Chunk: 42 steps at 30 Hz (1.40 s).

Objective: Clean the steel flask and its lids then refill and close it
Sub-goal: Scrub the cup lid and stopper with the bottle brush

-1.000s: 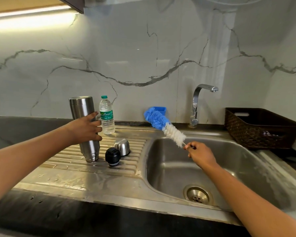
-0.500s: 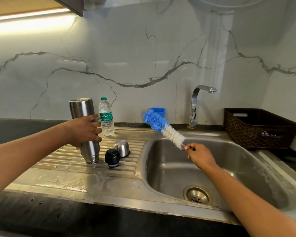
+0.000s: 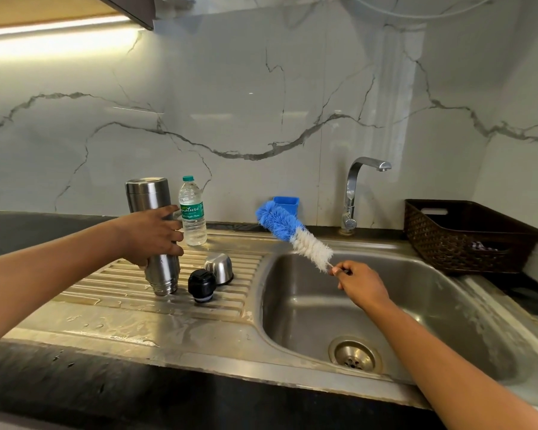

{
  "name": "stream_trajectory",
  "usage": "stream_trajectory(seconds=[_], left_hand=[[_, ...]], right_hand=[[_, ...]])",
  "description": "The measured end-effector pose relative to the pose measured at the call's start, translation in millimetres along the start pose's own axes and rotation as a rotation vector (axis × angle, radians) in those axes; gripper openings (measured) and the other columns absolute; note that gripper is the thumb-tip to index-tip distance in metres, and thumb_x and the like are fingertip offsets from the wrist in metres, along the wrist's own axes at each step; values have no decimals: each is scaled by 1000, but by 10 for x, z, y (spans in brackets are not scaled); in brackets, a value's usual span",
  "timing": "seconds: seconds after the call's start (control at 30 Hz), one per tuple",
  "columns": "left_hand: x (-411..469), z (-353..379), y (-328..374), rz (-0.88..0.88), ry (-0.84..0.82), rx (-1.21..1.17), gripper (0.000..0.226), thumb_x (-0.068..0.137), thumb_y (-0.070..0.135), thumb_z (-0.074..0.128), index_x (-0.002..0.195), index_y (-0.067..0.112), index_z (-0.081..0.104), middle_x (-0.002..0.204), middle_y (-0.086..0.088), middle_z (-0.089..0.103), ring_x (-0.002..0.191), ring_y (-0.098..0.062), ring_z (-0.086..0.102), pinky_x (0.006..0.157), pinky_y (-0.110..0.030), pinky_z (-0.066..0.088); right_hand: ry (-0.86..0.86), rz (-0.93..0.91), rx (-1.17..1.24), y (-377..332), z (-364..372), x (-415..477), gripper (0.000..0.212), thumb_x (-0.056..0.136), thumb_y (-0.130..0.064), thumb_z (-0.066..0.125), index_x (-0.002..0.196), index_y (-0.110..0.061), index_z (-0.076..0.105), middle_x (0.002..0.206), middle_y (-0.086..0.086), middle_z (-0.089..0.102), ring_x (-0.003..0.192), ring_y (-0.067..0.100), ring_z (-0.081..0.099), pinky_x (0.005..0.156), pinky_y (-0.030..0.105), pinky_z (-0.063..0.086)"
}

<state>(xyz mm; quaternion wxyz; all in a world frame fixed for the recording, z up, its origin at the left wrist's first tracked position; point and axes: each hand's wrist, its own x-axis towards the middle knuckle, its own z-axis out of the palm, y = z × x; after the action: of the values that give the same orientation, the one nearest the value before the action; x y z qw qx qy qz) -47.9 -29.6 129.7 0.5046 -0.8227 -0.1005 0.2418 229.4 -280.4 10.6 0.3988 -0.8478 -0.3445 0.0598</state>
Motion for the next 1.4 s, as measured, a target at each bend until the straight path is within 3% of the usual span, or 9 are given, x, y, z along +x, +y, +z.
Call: stream_trajectory(seconds=[0.17,0.33,0.43,0.67,0.87,1.0,1.13,1.27,1.4], left_hand=[[-35,-106,-70,-32,75,-86,64,88,46,52,145,40,22,152,7,28,144,-17,17,114,-47,-13],[224,-311,-17,-158,365,-521,55,92,48,47,143,39,30,144,10,42,133,-11,36,112,-34,25],[523,-344,196,-256,242,-845,56,92,48,51,143,34,33,143,2,43,130,-19,41,103,-39,39],[907,-276,534,-399,-73,-1333,68,83,44,68,140,19,39,146,-8,39,129,-27,42,101,-31,38],[881,-444,599,-636,288,-1421,62,68,38,79,123,25,53,121,-5,60,105,-25,56,81,-29,45],[874,-836,824,-680,774,-2080,56,70,31,82,116,22,52,109,-3,62,92,-20,61,72,-29,48],[927,-1159,1126,-571,666,-3044,42,83,25,69,117,9,50,98,-15,64,72,-20,62,52,-25,53],[973,-1120,1310,-554,604,-3411,19,87,20,64,99,8,54,94,-19,60,78,-23,59,65,-27,54],[1032,-1003,1325,-552,668,-3452,23,87,22,64,104,9,54,100,-20,61,82,-25,62,71,-32,54]], right_hand=[[6,-5,16,12,-21,0,16,97,-29,49,100,-25,64,74,-5,61,68,8,55,59,27,40],[15,5,38,14,-44,-2,16,97,-28,49,100,-25,64,75,-5,61,67,9,54,59,26,40],[20,13,39,41,-68,-5,16,97,-28,49,100,-25,64,75,-4,61,67,9,54,60,27,42],[42,28,60,66,-118,42,15,96,-29,49,96,-28,64,72,-6,62,67,9,56,63,28,43],[45,55,78,54,-126,76,13,96,-30,50,96,-27,63,75,-4,62,69,11,56,65,29,44],[6,93,77,73,-131,75,16,95,-28,50,103,-22,63,81,-1,63,76,15,59,72,32,47],[42,94,53,71,-186,59,20,95,-25,48,109,-22,62,89,2,66,79,17,59,65,28,42],[158,43,-7,-16,-384,152,21,93,-22,51,112,-23,59,88,-2,66,80,16,59,68,28,44],[285,-65,-286,-335,-721,339,17,94,-17,50,109,-21,58,92,2,59,81,19,54,69,28,42]])
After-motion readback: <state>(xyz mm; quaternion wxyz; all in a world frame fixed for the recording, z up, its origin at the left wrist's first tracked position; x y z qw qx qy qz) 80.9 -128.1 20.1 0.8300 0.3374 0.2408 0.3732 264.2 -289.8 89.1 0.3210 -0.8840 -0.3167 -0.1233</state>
